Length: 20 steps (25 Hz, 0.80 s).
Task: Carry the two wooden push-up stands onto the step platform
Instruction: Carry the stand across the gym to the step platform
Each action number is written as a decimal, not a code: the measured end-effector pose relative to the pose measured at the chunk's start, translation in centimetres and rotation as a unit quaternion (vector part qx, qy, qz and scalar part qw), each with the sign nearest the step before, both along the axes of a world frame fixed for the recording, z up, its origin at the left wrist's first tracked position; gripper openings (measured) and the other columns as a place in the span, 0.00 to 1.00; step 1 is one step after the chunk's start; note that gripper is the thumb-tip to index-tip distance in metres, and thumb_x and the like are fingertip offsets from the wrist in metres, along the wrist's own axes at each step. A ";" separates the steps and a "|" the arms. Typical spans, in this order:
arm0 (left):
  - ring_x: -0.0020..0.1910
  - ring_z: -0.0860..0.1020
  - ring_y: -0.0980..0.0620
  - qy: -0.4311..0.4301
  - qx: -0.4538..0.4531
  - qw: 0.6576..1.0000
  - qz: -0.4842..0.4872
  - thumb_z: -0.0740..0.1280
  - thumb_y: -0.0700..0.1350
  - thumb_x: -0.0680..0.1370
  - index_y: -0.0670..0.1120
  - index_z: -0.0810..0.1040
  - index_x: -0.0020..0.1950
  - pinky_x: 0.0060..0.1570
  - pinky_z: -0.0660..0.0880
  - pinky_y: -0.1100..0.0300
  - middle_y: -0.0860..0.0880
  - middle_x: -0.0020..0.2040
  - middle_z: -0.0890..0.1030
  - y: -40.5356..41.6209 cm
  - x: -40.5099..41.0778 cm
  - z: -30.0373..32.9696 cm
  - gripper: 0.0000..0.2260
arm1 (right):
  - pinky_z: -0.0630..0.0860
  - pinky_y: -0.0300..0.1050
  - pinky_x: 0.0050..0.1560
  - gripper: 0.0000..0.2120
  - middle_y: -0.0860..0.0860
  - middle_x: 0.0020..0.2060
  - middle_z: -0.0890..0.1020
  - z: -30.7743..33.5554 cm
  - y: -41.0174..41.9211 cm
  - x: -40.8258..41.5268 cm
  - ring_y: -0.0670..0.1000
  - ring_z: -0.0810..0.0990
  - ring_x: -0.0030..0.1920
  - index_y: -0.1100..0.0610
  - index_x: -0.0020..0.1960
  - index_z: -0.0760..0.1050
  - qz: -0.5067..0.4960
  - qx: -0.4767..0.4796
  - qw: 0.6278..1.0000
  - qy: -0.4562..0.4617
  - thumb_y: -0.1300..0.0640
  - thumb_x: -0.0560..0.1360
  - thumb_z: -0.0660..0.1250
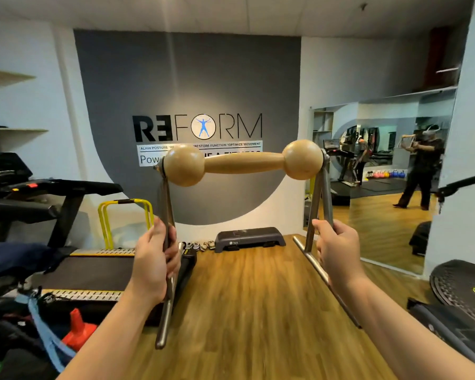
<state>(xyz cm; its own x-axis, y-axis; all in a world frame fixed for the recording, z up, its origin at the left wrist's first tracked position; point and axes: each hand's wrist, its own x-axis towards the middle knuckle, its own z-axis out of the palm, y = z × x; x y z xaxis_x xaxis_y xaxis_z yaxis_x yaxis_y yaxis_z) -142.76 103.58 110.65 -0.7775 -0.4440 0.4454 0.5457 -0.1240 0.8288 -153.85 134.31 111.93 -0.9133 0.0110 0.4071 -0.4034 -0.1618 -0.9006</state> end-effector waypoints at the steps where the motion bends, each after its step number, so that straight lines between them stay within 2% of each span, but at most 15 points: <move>1: 0.19 0.58 0.54 0.003 -0.008 1.000 0.001 0.61 0.65 0.80 0.49 0.75 0.39 0.20 0.54 0.64 0.51 0.27 0.61 -1.1 -2.2 0.1 0.22 | 0.59 0.50 0.31 0.13 0.55 0.28 0.65 0.0 -1.0 -2.1 0.52 0.62 0.28 0.62 0.41 0.74 -0.001 -0.006 1.000 0.003 0.56 0.80 0.66; 6: 0.19 0.58 0.54 0.011 -0.039 0.999 0.008 0.61 0.67 0.80 0.49 0.75 0.39 0.20 0.56 0.64 0.51 0.26 0.62 -7.7 -15.1 1.5 0.23 | 0.62 0.48 0.31 0.19 0.55 0.29 0.68 0.6 -7.3 -14.6 0.53 0.65 0.29 0.74 0.44 0.72 -0.027 -0.018 0.999 0.010 0.56 0.81 0.66; 11: 0.18 0.59 0.54 0.021 -0.047 0.999 0.001 0.64 0.71 0.76 0.50 0.76 0.38 0.19 0.56 0.64 0.51 0.26 0.63 -12.6 -26.2 2.3 0.25 | 0.66 0.44 0.26 0.16 0.53 0.27 0.70 1.1 -11.6 -25.5 0.51 0.67 0.27 0.70 0.45 0.76 -0.033 -0.010 0.999 0.005 0.56 0.81 0.66; 14: 0.19 0.60 0.53 0.003 -0.060 0.998 0.009 0.64 0.72 0.75 0.50 0.75 0.39 0.19 0.56 0.62 0.50 0.26 0.63 -14.4 -33.2 1.7 0.25 | 0.65 0.42 0.25 0.16 0.54 0.28 0.70 0.7 -13.8 -32.6 0.49 0.67 0.27 0.70 0.47 0.76 -0.040 -0.005 0.999 -0.015 0.56 0.81 0.66; 17: 0.19 0.60 0.53 0.004 -0.065 0.998 0.020 0.63 0.71 0.77 0.49 0.75 0.40 0.19 0.57 0.62 0.50 0.27 0.63 -16.0 -40.8 0.5 0.25 | 0.64 0.41 0.23 0.13 0.52 0.27 0.70 -0.5 -15.4 -40.5 0.47 0.66 0.25 0.65 0.46 0.79 -0.029 -0.021 0.999 -0.034 0.56 0.82 0.66; 20: 0.19 0.60 0.54 0.010 -0.059 0.998 0.026 0.62 0.70 0.78 0.49 0.75 0.40 0.19 0.57 0.64 0.50 0.27 0.63 -17.0 -48.8 -0.3 0.24 | 0.64 0.45 0.28 0.15 0.55 0.28 0.69 -0.8 -16.6 -48.7 0.48 0.67 0.26 0.67 0.47 0.78 -0.020 -0.021 0.999 -0.018 0.54 0.82 0.66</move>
